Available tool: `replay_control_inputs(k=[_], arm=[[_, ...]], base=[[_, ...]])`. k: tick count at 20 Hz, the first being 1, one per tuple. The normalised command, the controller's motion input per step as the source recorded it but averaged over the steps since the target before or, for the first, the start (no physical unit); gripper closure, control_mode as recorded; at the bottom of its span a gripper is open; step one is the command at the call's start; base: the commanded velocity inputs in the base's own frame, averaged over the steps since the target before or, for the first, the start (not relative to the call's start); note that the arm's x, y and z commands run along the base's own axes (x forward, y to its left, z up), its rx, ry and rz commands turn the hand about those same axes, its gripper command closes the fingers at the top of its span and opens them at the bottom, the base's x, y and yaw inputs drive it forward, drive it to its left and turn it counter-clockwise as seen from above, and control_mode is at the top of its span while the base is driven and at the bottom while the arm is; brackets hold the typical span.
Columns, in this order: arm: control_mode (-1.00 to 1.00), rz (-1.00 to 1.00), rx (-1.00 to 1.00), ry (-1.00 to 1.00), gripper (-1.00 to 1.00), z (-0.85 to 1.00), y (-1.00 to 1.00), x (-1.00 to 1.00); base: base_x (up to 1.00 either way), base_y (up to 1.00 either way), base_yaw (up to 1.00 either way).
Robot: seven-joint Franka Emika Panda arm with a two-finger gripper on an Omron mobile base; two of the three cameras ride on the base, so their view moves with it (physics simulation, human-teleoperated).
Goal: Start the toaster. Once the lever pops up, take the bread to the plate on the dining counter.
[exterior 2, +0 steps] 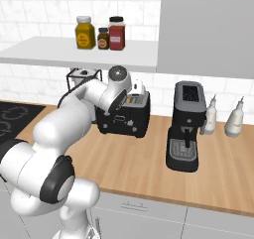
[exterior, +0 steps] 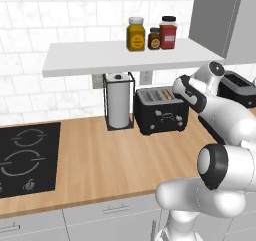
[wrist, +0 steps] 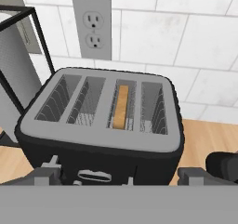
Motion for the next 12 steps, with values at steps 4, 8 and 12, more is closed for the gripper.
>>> replay_control_inputs(k=[4,8,12], arm=[[-1.0,0.0,0.0,0.0,-1.0,0.0,0.0,0.0],[-1.0,0.0,0.0,0.0,-1.0,0.0,0.0,0.0],[-1.0,0.0,0.0,0.0,-1.0,0.0,0.0,0.0]], base=[[0.0,0.0,0.0],[0.0,0.0,0.0],[0.0,0.0,0.0]])
